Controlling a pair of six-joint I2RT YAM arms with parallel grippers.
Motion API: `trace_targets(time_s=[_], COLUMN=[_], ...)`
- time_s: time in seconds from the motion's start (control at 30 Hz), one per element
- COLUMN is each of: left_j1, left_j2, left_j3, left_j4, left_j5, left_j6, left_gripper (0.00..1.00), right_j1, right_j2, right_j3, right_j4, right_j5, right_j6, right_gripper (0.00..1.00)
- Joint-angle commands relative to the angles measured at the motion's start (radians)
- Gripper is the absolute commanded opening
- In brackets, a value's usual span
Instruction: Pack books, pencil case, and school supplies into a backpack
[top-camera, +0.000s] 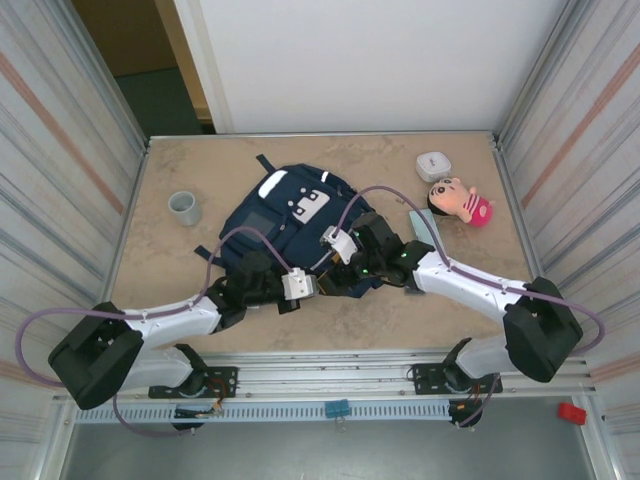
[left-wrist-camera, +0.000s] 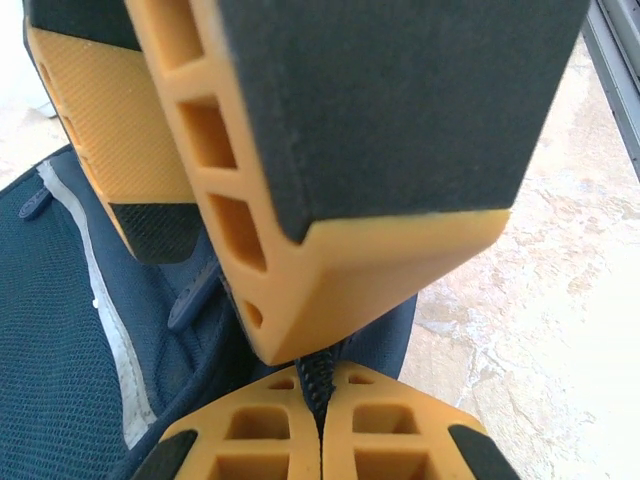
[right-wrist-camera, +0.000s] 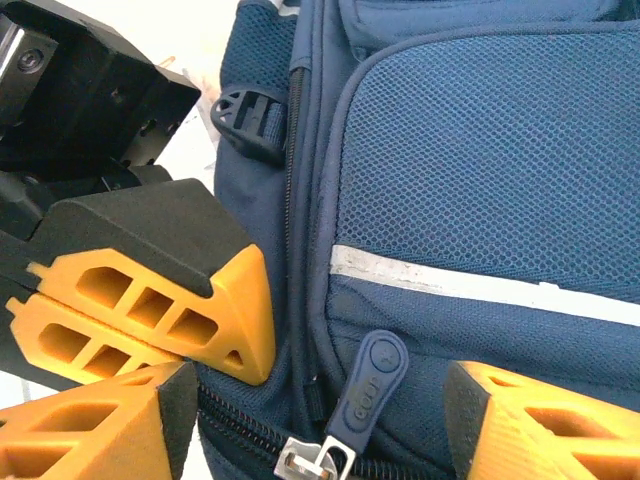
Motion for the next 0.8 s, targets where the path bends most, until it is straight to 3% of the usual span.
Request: trace_targets(time_s=[0.0, 0.07, 0.13, 0.23, 0.33, 0.47, 0.57, 0.77], left_j1=[-0.008, -0.023, -0.042, -0.069, -0.093, -0.100, -0.102, -0.122], left_j2=[-0.025, -0.022, -0.015, 0.001, 0.004, -0.009, -0.028, -0.058], left_j3=[0.024, 0.033, 0.030, 0.002, -0.006, -0.008, -0.013, -0.041], left_j4=[0.104, 0.061, 0.050, 0.108, 0.140, 0.141, 0.129, 0.153], left_j5=[0.094, 0.063, 0.022, -0.041, -0.092, -0.113, -0.122, -0.149], left_j6=[0.002, 0.043, 0.097, 0.168, 0.216, 0.241, 0.248, 0.263], left_gripper=[0.00, 0.00, 0.00, 0.00, 0.00, 0.00, 0.00, 0.00], right_j1=[0.005, 0.003, -0.001, -0.030, -0.065, -0.092, -0.095, 0.001], right_j2=[0.038, 0.052, 0.050, 0.025, -0.018, -0.096, -0.143, -0.099], right_j3=[0.023, 0.037, 0.037, 0.025, -0.001, -0.032, -0.042, 0.021], right_j4=[0.005, -0.016, -0.031, -0.052, -0.062, -0.088, -0.117, -0.144], right_j5=[0.033, 0.038, 0.032, -0.017, -0.006, 0.056, 0.039, 0.043], right_j6=[-0.021, -0.006, 0.003, 0.035, 0.090, 0.138, 0.154, 0.105], right_gripper=[0.66, 0.58, 0.41, 0.24, 0.14, 0.09, 0.14, 0.58])
